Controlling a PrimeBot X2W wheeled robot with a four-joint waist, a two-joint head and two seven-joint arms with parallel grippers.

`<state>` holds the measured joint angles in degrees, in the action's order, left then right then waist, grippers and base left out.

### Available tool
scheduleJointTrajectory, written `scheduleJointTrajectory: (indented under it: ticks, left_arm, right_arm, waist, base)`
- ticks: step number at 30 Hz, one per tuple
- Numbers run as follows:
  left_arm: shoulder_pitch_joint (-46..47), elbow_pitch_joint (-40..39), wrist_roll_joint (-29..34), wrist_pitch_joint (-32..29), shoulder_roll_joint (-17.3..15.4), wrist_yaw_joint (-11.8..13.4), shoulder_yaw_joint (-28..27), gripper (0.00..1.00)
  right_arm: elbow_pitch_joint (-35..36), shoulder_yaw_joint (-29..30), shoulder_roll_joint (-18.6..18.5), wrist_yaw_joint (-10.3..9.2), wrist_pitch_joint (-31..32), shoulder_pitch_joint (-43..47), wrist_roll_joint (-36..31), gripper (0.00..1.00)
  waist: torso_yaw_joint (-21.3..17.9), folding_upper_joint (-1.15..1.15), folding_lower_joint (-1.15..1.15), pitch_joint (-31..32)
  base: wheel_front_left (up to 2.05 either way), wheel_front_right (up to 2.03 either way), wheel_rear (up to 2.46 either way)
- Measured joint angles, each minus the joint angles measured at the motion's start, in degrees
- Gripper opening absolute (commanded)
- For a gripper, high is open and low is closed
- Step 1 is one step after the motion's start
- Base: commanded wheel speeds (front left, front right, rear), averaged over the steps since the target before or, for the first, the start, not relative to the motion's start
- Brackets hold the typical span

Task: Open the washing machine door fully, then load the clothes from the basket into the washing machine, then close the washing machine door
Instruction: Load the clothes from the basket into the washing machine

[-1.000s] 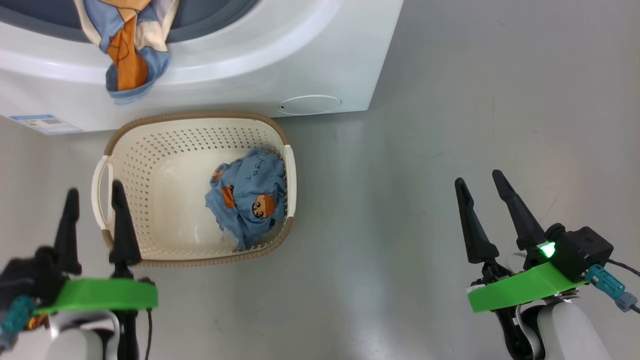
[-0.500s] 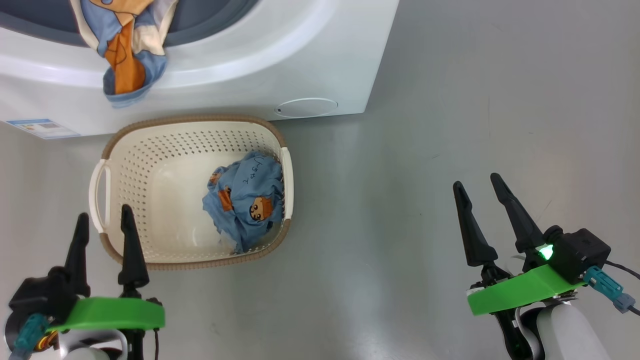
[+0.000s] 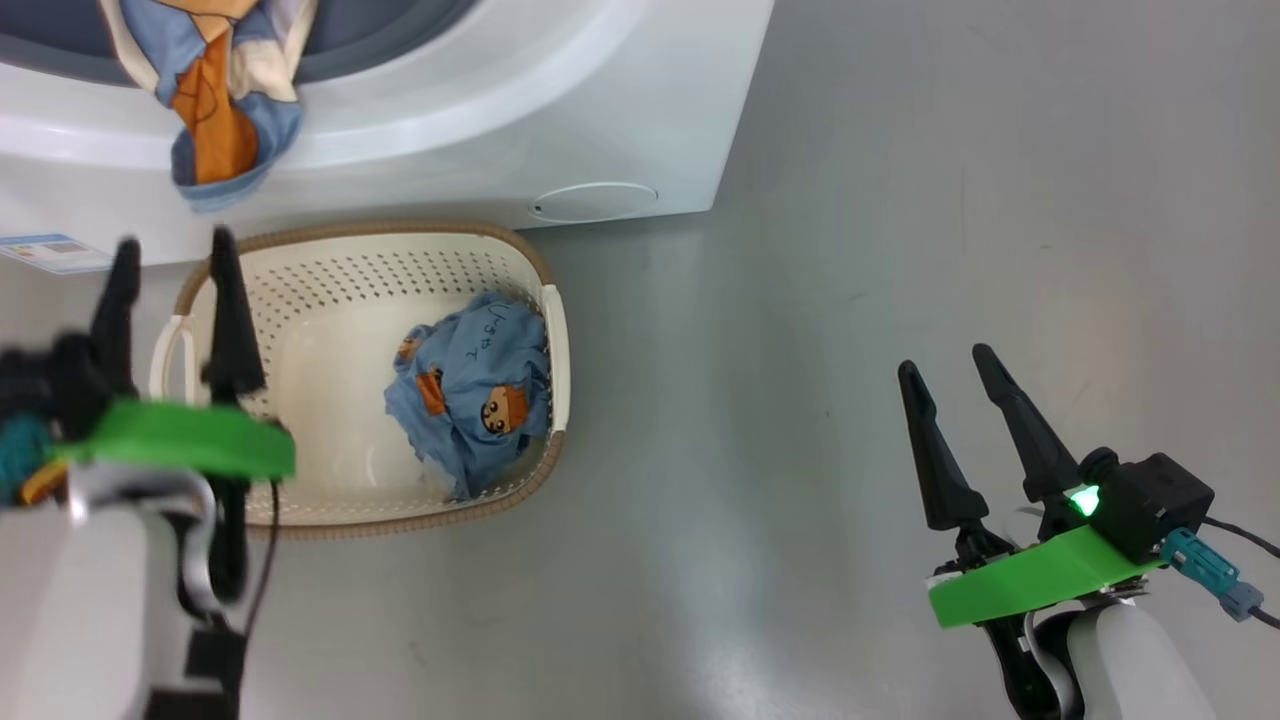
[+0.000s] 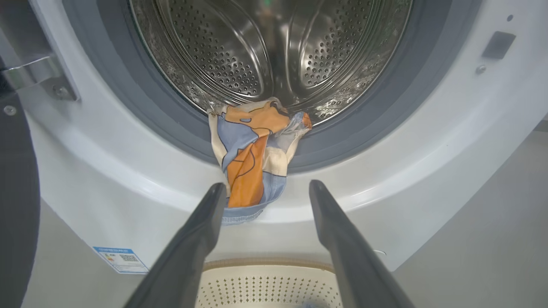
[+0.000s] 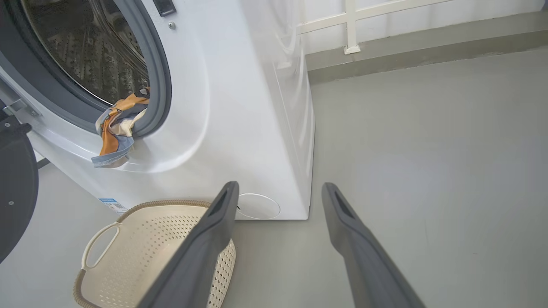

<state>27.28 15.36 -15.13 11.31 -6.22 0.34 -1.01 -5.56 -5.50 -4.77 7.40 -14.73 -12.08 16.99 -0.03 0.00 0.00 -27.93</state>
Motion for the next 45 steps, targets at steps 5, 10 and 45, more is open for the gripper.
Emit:
scheduleJointTrajectory:
  ticks: [5,10,45]
  left_arm:
    - [7.5,3.75,-0.03,-3.85,-1.08,-0.09,0.35,1.0]
    - [15.57,10.07,0.21,-8.58,-2.25,-0.1,1.45,1.0]
    - [45.64,45.02,5.06,-11.45,-5.01,5.46,6.13,0.0]
  right_arm:
    - [-0.13,-0.09,0.03,0.0,0.0,-0.66,0.25,1.0]
    - [-0.15,-0.05,0.08,0.0,0.0,-1.05,0.26,1.0]
    - [1.36,0.6,-0.2,0.0,0.0,-2.32,0.24,1.0]
  waist:
    - [-0.56,0.0,0.0,-0.82]
    - [-1.33,0.0,0.0,-2.12]
    - [-2.68,0.0,0.0,-11.23]
  base:
    - [0.0,0.0,0.0]
    - [0.0,0.0,0.0]
    - [0.0,0.0,0.0]
